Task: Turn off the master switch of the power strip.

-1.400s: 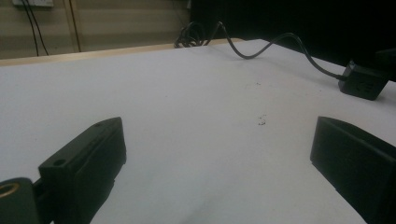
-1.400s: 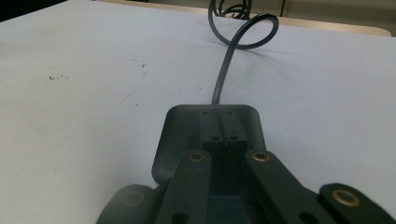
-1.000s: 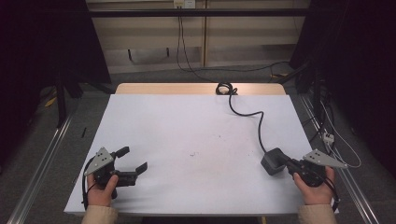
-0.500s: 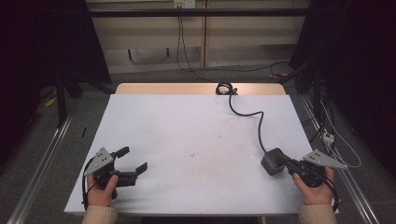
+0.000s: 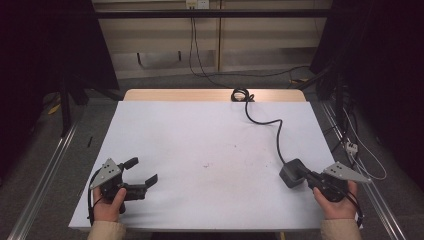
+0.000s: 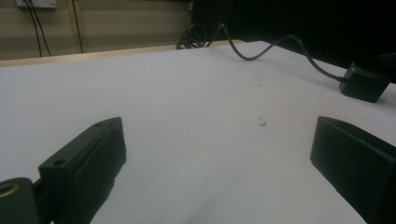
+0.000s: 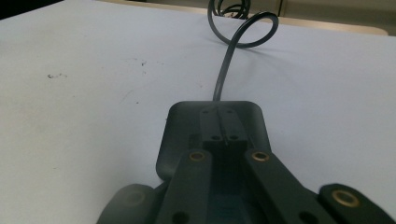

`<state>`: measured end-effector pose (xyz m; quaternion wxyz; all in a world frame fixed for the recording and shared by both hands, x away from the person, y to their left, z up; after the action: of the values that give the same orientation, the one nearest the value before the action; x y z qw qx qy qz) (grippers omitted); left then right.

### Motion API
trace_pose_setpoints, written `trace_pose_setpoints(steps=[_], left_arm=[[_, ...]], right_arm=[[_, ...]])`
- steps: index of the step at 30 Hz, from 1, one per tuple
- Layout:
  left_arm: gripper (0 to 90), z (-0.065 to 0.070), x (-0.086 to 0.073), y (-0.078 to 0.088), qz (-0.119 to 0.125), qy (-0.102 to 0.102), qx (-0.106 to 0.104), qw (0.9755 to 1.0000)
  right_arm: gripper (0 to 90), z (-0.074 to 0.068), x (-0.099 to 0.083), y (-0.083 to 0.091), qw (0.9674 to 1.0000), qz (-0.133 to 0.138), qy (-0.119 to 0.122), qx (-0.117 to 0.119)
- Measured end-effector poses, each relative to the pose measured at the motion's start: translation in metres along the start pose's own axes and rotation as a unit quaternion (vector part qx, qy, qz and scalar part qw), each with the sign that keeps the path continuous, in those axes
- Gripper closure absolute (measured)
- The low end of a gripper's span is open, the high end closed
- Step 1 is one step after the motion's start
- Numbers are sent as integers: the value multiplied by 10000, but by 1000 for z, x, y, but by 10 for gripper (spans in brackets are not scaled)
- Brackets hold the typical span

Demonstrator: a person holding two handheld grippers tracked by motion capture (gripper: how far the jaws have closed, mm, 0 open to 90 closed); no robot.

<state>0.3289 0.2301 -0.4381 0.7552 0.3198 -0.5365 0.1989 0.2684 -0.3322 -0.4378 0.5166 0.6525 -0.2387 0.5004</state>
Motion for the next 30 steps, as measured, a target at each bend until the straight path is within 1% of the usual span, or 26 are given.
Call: trace_pose_setpoints(steps=[1,2,3,6,21,30], left_arm=[[33,0,0,0,6,6,-1,10000],[33,0,0,0,9,3,-1,10000],[33,0,0,0,9,0,-1,10000],[33,0,0,0,13,-3,-5,10000],[33,0,0,0,-8,-2,5,10000],[33,0,0,0,13,9,5,10000]], right_arm=[[900,0,0,0,10000,0,0,0],[900,0,0,0,10000,2,88,-11],[900,1,-1,0,10000,33,-10,43],[900,2,-2,0,9999,62,-59,68],[900,2,-2,0,9999,97,-61,70],[900,1,-1,0,10000,73,7,43]])
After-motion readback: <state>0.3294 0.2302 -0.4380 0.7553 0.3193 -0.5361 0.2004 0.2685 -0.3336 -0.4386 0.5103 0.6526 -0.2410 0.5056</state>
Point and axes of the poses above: each handheld gripper's, and its own axes: y roughly backward along the jaws, x roughly out of its top, z roughly to its right, the point moved 1 cm from there along -y, roughly forward along the jaws, and after that the axes turned 5 degrees about y, right-handed, at the moved point
